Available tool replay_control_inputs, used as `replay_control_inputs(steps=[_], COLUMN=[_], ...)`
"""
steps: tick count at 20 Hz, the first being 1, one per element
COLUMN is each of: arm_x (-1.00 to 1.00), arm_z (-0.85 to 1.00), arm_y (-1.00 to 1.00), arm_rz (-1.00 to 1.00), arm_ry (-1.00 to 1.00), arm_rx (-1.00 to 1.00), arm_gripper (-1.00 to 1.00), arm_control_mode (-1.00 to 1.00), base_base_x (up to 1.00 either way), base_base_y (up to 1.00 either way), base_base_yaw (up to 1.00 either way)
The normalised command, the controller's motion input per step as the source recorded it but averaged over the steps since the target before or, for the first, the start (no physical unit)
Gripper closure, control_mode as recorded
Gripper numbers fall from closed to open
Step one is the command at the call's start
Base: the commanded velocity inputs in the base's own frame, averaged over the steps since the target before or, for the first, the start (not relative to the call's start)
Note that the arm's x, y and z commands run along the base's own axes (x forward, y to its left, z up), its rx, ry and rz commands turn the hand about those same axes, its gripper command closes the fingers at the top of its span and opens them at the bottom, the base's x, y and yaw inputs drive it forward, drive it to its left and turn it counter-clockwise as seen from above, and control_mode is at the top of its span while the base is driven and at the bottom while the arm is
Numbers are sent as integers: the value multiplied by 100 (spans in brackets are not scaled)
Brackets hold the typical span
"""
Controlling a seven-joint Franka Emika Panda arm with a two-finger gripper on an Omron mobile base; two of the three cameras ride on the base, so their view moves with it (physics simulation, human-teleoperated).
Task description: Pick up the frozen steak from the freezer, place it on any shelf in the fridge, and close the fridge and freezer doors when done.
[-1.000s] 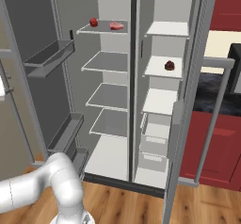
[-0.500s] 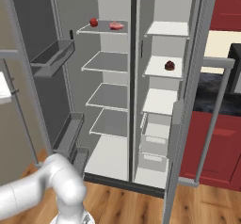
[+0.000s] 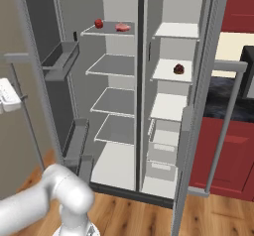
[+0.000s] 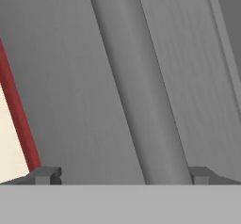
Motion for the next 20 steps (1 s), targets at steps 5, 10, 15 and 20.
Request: replay_control_inputs(steps=[5, 10, 15, 20], arm_x=[100, 100, 100, 100], arm_z=[0, 0, 0, 0], arm_y=[-97, -92, -87, -70], arm_rz=[0, 0, 0, -1], arm_ry=[5, 7, 9, 9], arm_rx=[5, 5, 4, 4], arm_gripper=[-100, -100, -100, -100], arm_control_mode=[-100, -100, -100, -100], base_base_x=[0, 0, 0, 0], base_base_y=[0, 0, 0, 0], base_base_yaw=[0, 0, 0, 0])
